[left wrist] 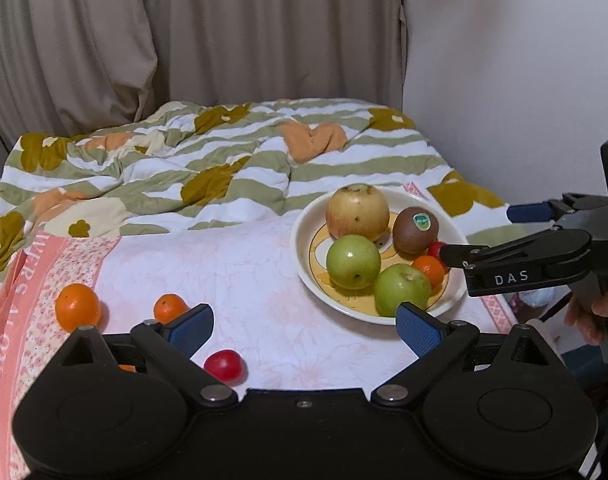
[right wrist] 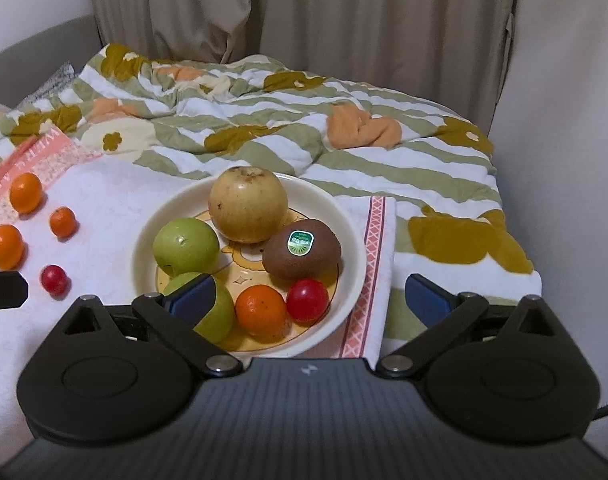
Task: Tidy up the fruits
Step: 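Withdraw both tools from the bowl toward the remaining oranges and tomato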
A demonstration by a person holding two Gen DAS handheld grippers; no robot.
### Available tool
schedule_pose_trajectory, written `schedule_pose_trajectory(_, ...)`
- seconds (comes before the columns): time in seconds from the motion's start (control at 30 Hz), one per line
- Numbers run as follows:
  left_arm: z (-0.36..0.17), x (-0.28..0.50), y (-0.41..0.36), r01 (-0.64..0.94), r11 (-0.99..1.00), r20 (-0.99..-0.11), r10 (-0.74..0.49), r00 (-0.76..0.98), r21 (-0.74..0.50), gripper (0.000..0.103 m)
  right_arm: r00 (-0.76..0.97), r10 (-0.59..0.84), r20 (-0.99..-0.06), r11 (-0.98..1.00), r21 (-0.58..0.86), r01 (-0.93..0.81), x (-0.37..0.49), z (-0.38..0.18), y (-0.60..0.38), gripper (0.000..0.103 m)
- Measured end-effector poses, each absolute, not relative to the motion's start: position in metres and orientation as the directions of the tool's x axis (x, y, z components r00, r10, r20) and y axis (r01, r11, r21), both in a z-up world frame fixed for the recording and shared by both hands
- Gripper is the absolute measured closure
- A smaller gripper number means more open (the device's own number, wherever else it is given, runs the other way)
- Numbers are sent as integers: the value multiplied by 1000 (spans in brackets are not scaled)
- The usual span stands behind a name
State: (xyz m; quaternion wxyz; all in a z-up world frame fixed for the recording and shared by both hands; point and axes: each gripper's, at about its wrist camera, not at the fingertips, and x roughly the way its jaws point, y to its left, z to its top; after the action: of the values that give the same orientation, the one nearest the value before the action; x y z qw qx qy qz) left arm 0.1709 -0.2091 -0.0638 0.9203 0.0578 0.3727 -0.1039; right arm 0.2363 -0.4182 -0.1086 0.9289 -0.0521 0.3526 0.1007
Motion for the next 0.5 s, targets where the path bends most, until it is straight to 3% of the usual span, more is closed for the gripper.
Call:
schedule_pose_trajectory(0.37,-27,117,-186,170,985,-603,-122,788,22,3,747,159,-645,971,-33,-236,186,-68,-414,0)
schedule_pose_trajectory(0.5,-16,96,-176,129,989,-573,-62,817,77,3,751,171,-638,970,-24,-242,168,-56,-408,0)
